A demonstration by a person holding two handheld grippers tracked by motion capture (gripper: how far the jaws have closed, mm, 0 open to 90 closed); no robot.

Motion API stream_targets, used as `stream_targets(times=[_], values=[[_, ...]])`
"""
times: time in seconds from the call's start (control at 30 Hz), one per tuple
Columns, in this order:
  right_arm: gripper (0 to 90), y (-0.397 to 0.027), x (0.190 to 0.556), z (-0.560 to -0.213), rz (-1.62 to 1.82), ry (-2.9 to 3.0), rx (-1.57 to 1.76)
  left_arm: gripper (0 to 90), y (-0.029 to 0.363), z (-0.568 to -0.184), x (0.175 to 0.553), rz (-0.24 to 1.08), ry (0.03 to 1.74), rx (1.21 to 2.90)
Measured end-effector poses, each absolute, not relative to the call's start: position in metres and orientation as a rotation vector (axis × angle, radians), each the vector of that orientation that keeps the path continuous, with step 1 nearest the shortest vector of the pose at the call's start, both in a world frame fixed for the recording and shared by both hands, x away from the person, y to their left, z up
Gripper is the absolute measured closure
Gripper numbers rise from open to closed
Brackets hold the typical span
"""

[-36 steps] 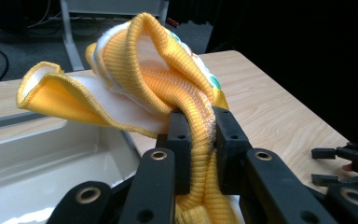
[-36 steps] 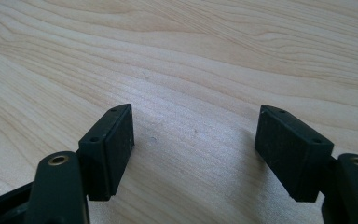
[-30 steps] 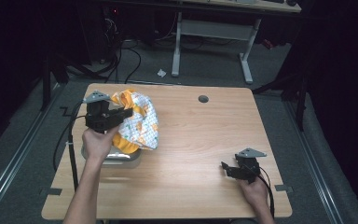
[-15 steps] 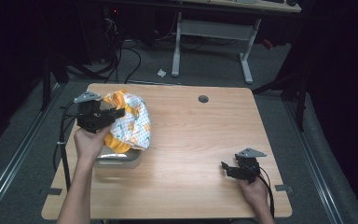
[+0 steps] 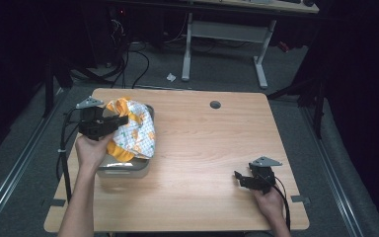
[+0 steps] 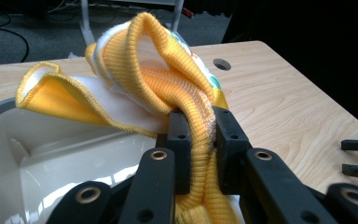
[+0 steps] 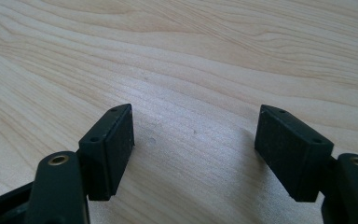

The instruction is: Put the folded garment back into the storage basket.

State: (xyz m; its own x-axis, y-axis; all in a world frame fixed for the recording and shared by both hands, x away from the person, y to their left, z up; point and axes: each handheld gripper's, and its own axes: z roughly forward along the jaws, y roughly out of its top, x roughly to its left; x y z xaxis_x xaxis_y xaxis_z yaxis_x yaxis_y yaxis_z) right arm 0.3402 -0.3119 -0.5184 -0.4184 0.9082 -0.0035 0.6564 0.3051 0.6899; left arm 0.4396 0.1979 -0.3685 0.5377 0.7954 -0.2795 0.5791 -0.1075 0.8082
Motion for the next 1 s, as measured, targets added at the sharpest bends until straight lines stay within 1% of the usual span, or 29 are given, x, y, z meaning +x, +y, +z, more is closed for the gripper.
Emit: stream_targets(times=[0.53, 0.8, 1.0], values=[[28.6, -0.312, 0.340, -0.518, 0.871, 2.184, 1.397, 79.3, 0.205, -0.398, 0.451, 0.274, 1.207, 1.818], [28.5, -0.312, 0.340, -0.518, 0.871, 2.184, 1.397, 79.3, 0.201, -0.402, 0.454, 0.305, 1.220, 1.852], [28.6, -0.312, 0.340, -0.518, 0.871, 2.184, 1.397, 79.2, 0.200, -0.408, 0.457, 0.357, 1.239, 1.897]])
